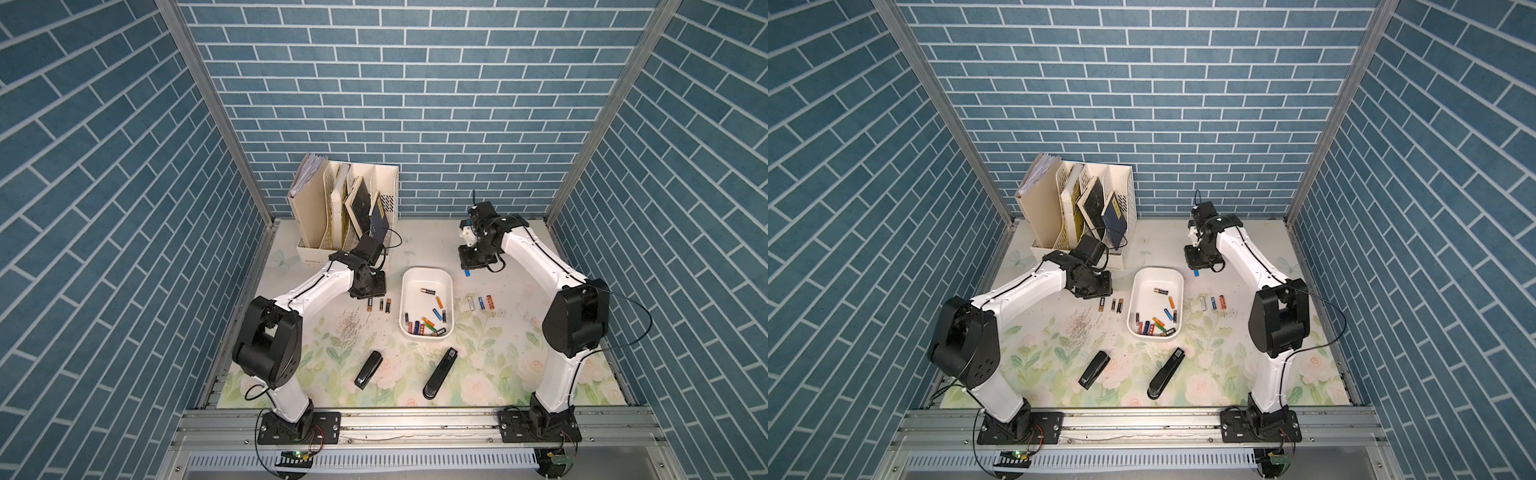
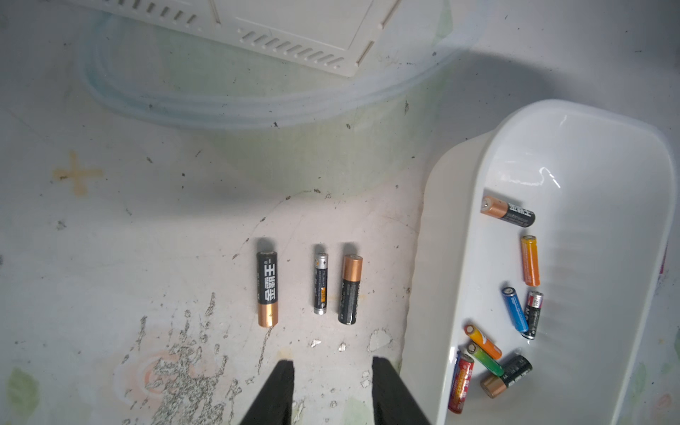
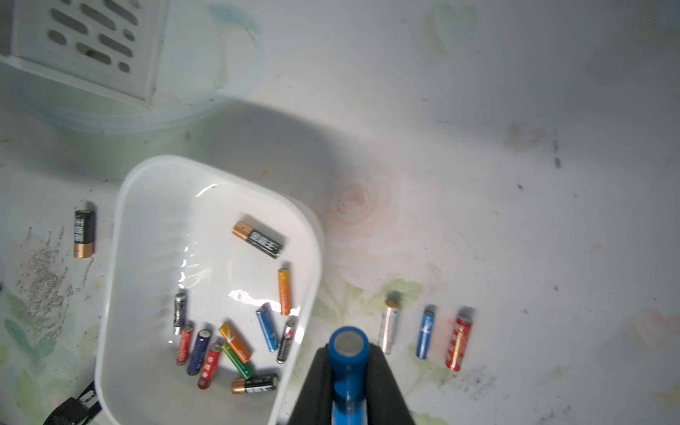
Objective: Take the batteries out of the storage box
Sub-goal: Place the battery at the center of the board.
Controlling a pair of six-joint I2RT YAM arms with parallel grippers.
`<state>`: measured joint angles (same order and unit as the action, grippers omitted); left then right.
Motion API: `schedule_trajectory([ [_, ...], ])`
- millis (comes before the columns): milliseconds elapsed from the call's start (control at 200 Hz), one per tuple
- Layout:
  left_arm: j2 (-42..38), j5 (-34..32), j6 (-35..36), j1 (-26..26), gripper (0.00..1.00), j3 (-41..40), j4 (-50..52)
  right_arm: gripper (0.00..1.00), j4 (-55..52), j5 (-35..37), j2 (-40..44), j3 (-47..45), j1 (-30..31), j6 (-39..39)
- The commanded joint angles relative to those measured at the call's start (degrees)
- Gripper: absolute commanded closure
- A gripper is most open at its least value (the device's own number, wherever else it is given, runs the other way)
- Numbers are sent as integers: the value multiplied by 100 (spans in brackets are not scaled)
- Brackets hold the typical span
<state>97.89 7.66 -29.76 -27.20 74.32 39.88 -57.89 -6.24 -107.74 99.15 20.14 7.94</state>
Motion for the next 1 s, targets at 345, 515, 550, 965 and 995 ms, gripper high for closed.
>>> schedule_trajectory([
  [345, 242, 174, 279, 17, 59, 179, 187, 89, 292, 604, -148, -1035, -1085, -297],
  [515, 232, 208, 281, 22, 59, 72, 113, 89, 476, 659, -271, -1343, -1122, -335],
  [550, 231, 226, 269, 25, 59, 44, 83, 89, 517, 677, -303, -1420, -1131, -337],
  [965, 82, 188, 192, 31, 59, -166, -2, 89, 727, 659, -632, -1743, -1227, -393],
  [995, 66, 183, 194, 34, 59, -183, 2, 89, 739, 646, -665, -1727, -1232, -399],
])
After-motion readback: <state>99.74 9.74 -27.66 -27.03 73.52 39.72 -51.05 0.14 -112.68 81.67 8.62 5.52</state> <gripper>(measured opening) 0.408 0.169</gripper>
